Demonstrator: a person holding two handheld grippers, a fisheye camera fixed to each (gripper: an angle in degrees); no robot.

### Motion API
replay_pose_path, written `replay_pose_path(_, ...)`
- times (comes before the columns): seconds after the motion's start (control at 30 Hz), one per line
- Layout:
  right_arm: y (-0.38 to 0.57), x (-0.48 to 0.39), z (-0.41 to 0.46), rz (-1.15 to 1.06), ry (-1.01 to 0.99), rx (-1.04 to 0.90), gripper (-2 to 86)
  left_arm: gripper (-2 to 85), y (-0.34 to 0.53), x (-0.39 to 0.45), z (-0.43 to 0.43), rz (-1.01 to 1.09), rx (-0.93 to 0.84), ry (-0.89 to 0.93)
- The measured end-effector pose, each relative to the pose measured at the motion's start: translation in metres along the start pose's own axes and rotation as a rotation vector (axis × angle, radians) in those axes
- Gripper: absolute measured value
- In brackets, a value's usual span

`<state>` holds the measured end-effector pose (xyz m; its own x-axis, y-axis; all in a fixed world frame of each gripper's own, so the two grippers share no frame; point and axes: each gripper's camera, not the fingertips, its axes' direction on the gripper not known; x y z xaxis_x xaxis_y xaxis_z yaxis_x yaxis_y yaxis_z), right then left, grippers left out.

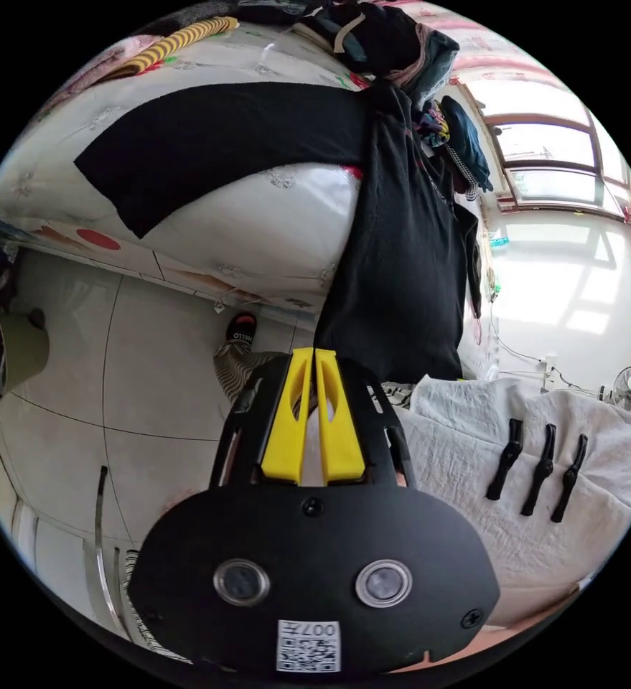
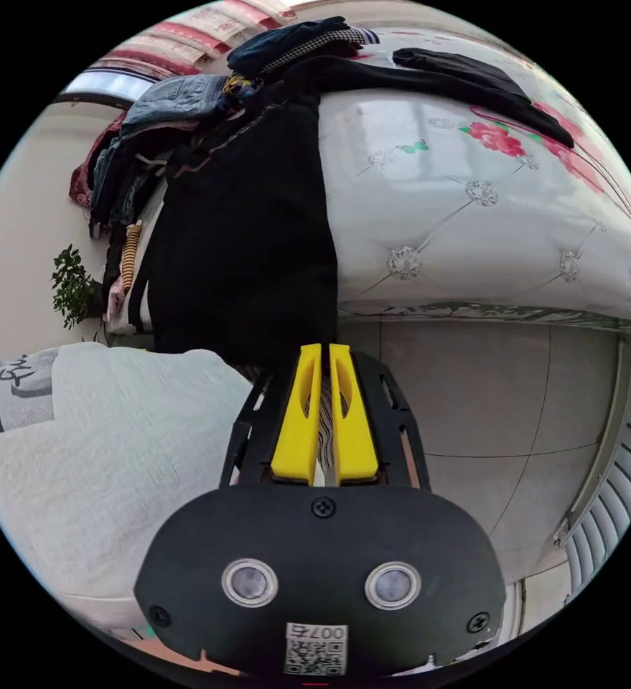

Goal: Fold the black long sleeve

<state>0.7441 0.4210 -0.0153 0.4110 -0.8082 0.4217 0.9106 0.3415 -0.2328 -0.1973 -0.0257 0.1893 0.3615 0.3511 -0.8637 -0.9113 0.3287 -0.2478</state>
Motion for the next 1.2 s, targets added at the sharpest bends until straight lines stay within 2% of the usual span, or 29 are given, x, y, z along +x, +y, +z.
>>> replay_pose_path(0.23,-0.030,0.003,-0.007,0.054,0.090,0.150,0.7,5.0,-0.043,0.026,-0.036,0.127,0.153,-0.138)
replay_pose_path(0.47,-0.129,-0.051,0.050,-0.066,0.146,0.164,1.9,5.4,-0.170,0.062,0.012,0.199,0.182,-0.239)
replay_pose_path(0.67,-0.197,-0.082,0.144,-0.063,0.139,0.071,2.3,3.4,-0.268,0.084,0.080,0.244,0.067,-0.334)
replay_pose_path(0.73,-0.208,-0.084,0.173,-0.047,0.179,0.010,2.0,1.2,-0.281,0.092,0.096,0.313,0.040,-0.418)
replay_pose_path(0.83,-0.208,-0.094,0.195,-0.180,0.305,0.001,1.3,-0.5,-0.295,0.103,0.111,0.417,-0.041,-0.511)
replay_pose_path(0.93,-0.212,-0.100,0.216,-0.301,0.374,-0.068,1.0,-0.8,-0.309,0.078,0.100,0.304,-0.017,-0.723)
replay_pose_path(0.97,-0.216,-0.097,0.221,-0.293,0.364,-0.094,0.8,-0.9,-0.314,0.054,0.087,0.180,0.001,-0.777)
replay_pose_path(1.03,-0.225,-0.086,0.226,-0.254,0.308,-0.139,0.5,-0.9,-0.316,0.015,0.059,-0.046,0.029,-0.773)
replay_pose_path(1.07,-0.233,-0.078,0.228,-0.236,0.253,-0.182,0.3,-0.9,-0.311,-0.004,0.038,-0.149,0.071,-0.714)
replay_pose_path(1.13,-0.246,-0.070,0.219,-0.213,0.217,-0.145,0.1,-1.0,-0.301,-0.014,0.012,-0.234,0.176,-0.643)
replay_pose_path(1.2,-0.274,-0.065,0.195,-0.206,0.202,0.019,0.1,-1.0,-0.293,-0.001,-0.012,-0.275,0.285,-0.740)
